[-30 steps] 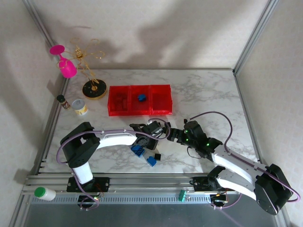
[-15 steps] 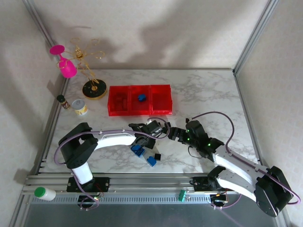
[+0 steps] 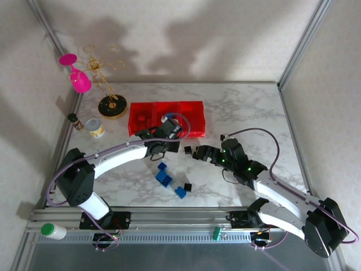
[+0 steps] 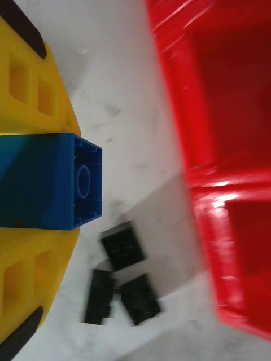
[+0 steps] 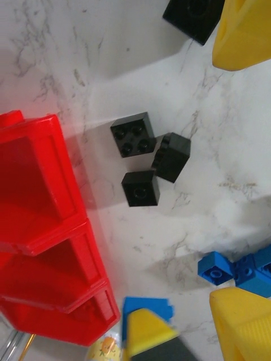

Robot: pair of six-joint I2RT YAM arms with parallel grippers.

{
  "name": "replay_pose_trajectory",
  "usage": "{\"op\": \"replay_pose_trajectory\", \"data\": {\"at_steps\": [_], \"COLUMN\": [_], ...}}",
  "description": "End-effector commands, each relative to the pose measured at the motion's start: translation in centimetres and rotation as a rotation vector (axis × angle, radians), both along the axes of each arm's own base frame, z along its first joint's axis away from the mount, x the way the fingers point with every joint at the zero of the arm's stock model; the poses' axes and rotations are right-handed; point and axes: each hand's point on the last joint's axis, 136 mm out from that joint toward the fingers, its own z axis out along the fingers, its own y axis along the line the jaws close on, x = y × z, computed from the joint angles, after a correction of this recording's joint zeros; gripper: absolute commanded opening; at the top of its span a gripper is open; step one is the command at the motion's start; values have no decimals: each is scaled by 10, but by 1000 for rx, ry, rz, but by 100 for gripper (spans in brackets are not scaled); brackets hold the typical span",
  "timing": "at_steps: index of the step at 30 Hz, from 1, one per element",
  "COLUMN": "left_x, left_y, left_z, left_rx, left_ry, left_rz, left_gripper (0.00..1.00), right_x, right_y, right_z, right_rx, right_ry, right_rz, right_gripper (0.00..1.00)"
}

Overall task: Sort the legos into containers by color
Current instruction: Place the lego in the container.

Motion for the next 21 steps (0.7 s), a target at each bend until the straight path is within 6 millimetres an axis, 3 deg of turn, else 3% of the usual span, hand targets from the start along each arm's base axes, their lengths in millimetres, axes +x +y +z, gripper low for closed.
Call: {"op": "replay_pose_trajectory", "data": {"at_steps": [1,5,9,15,21], "left_x": [40,84,119,156,177], "left_y": [13,22,28,48,49], "left_z": [28,38,32,1,-26], "left_rx": [3,-33,-43,64,133], "left_ry": [-86,-116,-119,-103,-78], "left_rz": [75,148,198,277,283], "left_gripper": [24,24,25,28,35], "right_x": [18,30,41,47,46], "right_y": [8,12,15,19,17], "right_z": [23,26,26,27,23], "right_rx": [37,38,34,40,43], "right_ry": [-63,-60,-47,-48,-41], "right_rz": [-23,-50,-70,-61,-59], "right_gripper": [99,99,99,99,99]}}
